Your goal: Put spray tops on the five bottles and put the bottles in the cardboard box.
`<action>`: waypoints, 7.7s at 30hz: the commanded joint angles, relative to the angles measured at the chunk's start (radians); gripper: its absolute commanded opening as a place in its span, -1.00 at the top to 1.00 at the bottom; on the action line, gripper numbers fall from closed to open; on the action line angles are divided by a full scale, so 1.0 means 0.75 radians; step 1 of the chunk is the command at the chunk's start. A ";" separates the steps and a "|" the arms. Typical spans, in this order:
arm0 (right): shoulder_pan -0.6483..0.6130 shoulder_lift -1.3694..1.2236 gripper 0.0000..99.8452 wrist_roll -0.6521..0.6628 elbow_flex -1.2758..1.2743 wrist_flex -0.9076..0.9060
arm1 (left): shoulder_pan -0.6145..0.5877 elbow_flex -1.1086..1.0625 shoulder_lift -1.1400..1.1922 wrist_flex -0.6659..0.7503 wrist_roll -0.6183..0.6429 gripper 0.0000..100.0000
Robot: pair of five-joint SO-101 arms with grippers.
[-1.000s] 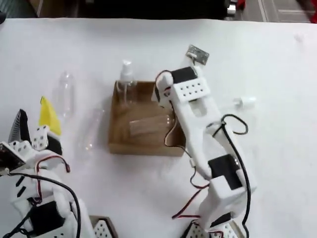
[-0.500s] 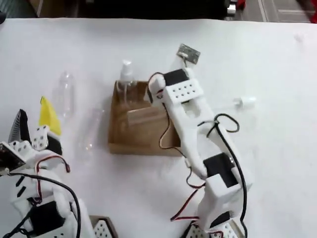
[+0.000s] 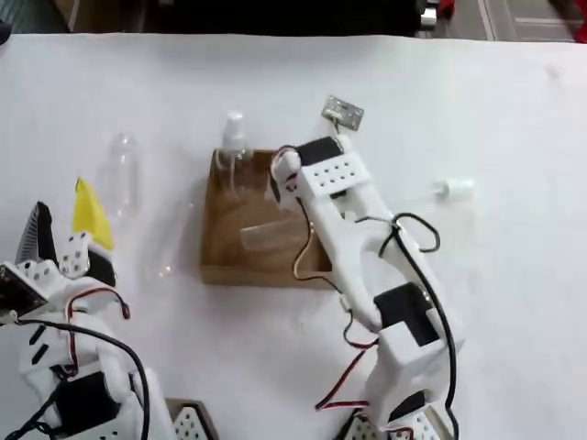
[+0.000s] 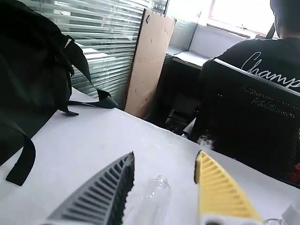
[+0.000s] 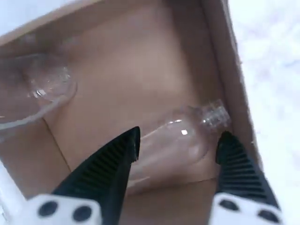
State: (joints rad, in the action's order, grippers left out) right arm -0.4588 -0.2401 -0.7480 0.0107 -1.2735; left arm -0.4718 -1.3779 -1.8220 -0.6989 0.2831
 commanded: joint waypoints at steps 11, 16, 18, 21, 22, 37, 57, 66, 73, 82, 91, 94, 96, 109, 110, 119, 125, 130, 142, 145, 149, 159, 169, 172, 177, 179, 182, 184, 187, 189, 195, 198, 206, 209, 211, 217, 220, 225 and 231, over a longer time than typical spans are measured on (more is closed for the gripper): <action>-0.056 -0.304 0.56 -0.008 0.149 0.024 | 0.015 0.010 -0.009 0.043 0.010 0.60; -0.056 -0.320 0.67 0.051 0.299 -0.152 | 0.015 0.010 -0.009 0.043 0.010 0.60; -0.054 -0.322 0.67 0.121 0.358 -0.214 | 0.015 0.010 -0.009 0.043 0.010 0.60; -0.038 -0.332 0.68 0.127 0.395 -0.244 | 0.015 0.010 -0.009 0.043 0.010 0.60; -0.030 -0.334 0.68 0.127 0.395 -0.242 | 0.015 0.010 -0.009 0.041 0.010 0.60; 0.017 -0.294 0.67 0.139 0.421 -0.326 | 0.015 0.010 -0.009 0.041 0.010 0.60; 0.024 -0.199 0.53 0.256 0.507 -0.447 | 0.015 0.010 -0.009 0.041 0.010 0.60; -0.001 -0.199 0.53 0.123 0.507 -0.379 | 0.015 0.010 -0.009 0.043 0.010 0.60; -0.046 -0.296 0.53 -0.004 0.393 -0.197 | 0.015 0.010 -0.009 0.043 0.010 0.60; -0.046 -0.302 0.53 -0.004 0.389 -0.212 | 0.048 0.010 -0.009 0.043 0.008 0.59; -0.042 -0.169 0.53 -0.002 0.385 -0.343 | 0.069 0.000 -0.009 0.047 0.006 0.59; -0.044 -0.173 0.53 0.016 0.378 -0.351 | 0.069 -0.002 -0.009 0.047 0.006 0.59; -0.042 -0.189 0.54 0.061 0.378 -0.351 | 0.069 -0.002 -0.009 0.047 0.006 0.59; 0.036 -0.326 0.54 0.068 0.448 -0.312 | 0.069 -0.002 -0.009 0.047 0.006 0.59; 0.028 -0.326 0.54 0.068 0.446 -0.314 | 0.069 -0.002 -0.009 0.047 0.006 0.59; 0.034 -0.271 0.54 0.209 0.454 -0.324 | 0.069 -0.002 -0.009 0.047 0.006 0.59; -0.013 -0.087 0.54 0.622 0.454 -0.355 | 0.066 -0.002 -0.009 0.047 0.006 0.59; -0.073 0.050 0.54 0.874 0.399 -0.373 | 0.062 0.000 -0.009 0.047 0.006 0.59; -0.304 0.136 0.53 1.432 0.086 -0.230 | 0.005 -0.004 -0.009 0.082 0.006 0.60; -0.298 0.136 0.53 1.440 0.049 -0.187 | 0.005 -0.004 -0.009 0.082 0.006 0.60; -0.320 0.136 0.53 1.586 -0.043 -0.134 | 0.005 -0.004 -0.009 0.080 0.006 0.60; -0.304 0.128 0.54 1.659 -0.098 -0.075 | 0.007 -0.004 -0.009 0.076 0.006 0.60; -0.304 -0.122 0.54 1.659 0.047 -0.103 | 0.011 -0.004 -0.009 0.074 0.006 0.60; -0.308 -0.163 0.54 1.659 0.092 -0.148 | 0.011 -0.004 -0.009 0.074 0.006 0.60; -0.312 -0.175 0.75 1.659 0.104 -0.163 | 0.011 -0.004 -0.009 0.074 0.006 0.60; -0.314 -0.165 0.88 1.659 0.106 -0.163 | 0.011 -0.004 -0.009 0.074 0.006 0.60; -0.314 -0.152 0.97 1.659 0.110 -0.163 | 0.011 -0.004 -0.009 0.074 0.006 0.60; -0.314 -0.130 0.96 1.653 0.106 -0.163 | 0.011 -0.004 -0.009 0.074 0.006 0.60; -0.314 -0.075 0.97 1.649 0.102 -0.163 | 0.011 -0.004 -0.009 0.074 0.008 0.60; -0.306 -0.030 0.97 1.647 0.100 -0.163 | 0.013 -0.004 -0.009 0.074 0.008 0.60; -0.312 0.087 0.97 1.659 0.106 -0.210 | 0.013 -0.004 -0.009 0.074 0.008 0.60; -0.306 0.197 0.97 1.659 0.108 -0.257 | 0.013 -0.004 -0.009 0.074 0.008 0.60; -0.161 0.852 0.97 1.647 0.104 -0.420 | 0.013 -0.008 -0.009 0.072 0.008 0.60; 0.040 1.091 0.97 1.645 0.088 -0.425 | 0.013 -0.027 -0.009 0.082 0.008 0.60; 0.210 1.202 0.97 1.606 0.029 -0.418 | 0.015 -0.033 -0.009 0.084 0.008 0.60; 0.625 1.337 0.97 1.315 -0.393 -0.292 | 0.089 -0.049 -0.009 0.084 -0.139 0.60; 0.690 1.376 0.97 1.225 -0.653 -0.124 | 0.187 -0.094 -0.007 0.127 -0.223 0.60; 0.697 1.464 0.97 1.064 -0.931 0.064 | 0.279 -0.217 -0.003 0.293 -0.391 0.60; 0.762 1.527 0.97 0.939 -1.195 0.337 | 0.334 -0.063 0.026 0.096 -0.421 0.60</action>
State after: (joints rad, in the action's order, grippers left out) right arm 0.0752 0.8738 -0.0192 -0.8332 -1.1155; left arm -0.2585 -1.5298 -1.8205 -0.5639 -0.0192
